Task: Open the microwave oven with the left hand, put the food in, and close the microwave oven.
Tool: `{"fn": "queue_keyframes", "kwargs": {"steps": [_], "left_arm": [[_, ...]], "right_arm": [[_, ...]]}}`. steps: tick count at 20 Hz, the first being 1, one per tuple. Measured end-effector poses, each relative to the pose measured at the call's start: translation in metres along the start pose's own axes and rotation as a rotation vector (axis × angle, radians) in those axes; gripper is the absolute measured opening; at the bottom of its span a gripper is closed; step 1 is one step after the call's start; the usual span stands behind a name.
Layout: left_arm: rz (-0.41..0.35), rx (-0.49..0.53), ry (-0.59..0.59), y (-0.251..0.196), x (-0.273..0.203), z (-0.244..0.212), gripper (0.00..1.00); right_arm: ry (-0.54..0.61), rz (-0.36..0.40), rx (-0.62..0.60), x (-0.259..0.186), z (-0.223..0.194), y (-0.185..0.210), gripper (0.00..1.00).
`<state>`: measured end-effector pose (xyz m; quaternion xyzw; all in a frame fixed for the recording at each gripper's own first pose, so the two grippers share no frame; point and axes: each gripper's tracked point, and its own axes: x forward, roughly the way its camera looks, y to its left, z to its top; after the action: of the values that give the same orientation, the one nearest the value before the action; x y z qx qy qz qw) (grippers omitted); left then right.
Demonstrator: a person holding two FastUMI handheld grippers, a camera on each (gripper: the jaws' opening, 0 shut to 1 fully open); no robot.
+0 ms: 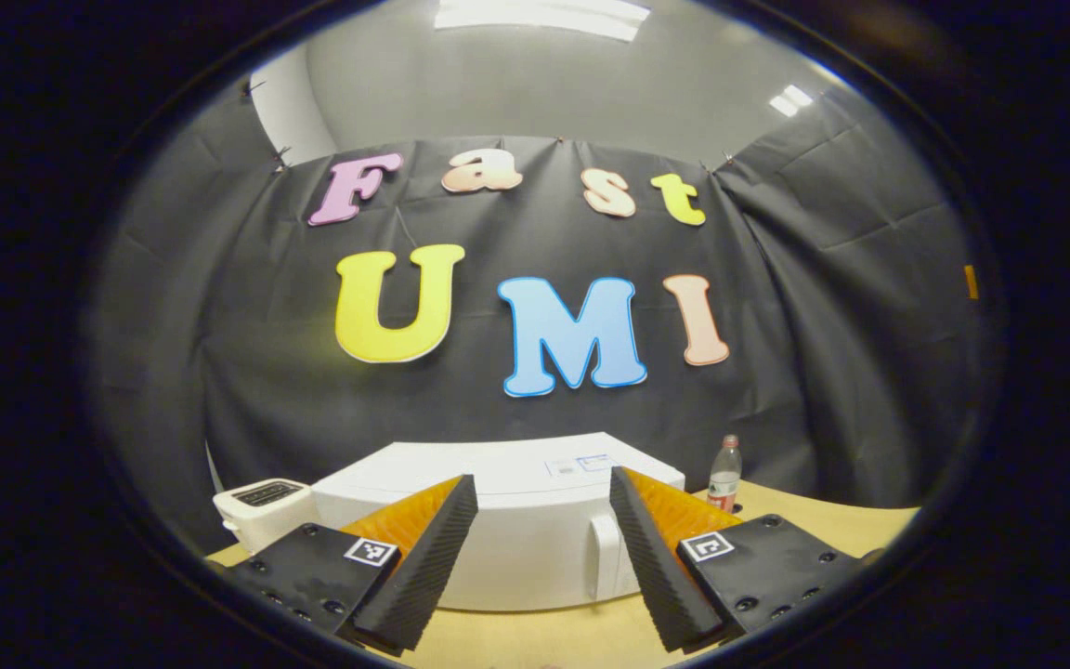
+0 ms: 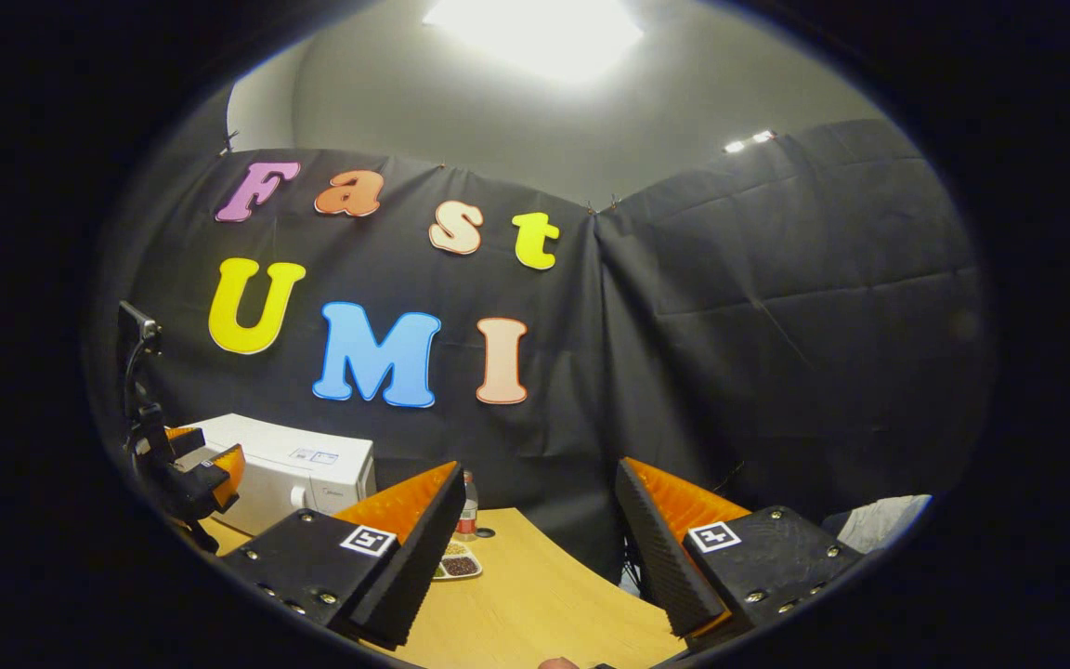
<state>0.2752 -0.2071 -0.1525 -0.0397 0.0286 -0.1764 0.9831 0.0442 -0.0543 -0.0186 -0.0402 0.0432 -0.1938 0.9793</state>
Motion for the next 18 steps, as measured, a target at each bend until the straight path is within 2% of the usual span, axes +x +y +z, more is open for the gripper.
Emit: {"fn": "queue_keyframes", "kwargs": {"steps": [2,9,11,18], "left_arm": [[-0.017,-0.009,0.011,-0.009,0.019,-0.011,0.95],[-0.057,0.007,0.087,-0.037,0.068,-0.068,0.95],[-0.065,0.001,0.128,-0.045,0.078,-0.088,0.93],[-0.086,0.022,0.229,-0.059,0.088,-0.137,0.95]], "right_arm": [[0.017,-0.030,-0.010,-0.002,-0.001,-0.004,0.98],[0.030,-0.119,-0.047,-0.013,0.002,-0.021,0.98],[0.044,-0.134,-0.048,-0.015,-0.001,-0.023,0.98],[0.057,-0.160,-0.075,-0.022,0.000,-0.029,0.98]]}}
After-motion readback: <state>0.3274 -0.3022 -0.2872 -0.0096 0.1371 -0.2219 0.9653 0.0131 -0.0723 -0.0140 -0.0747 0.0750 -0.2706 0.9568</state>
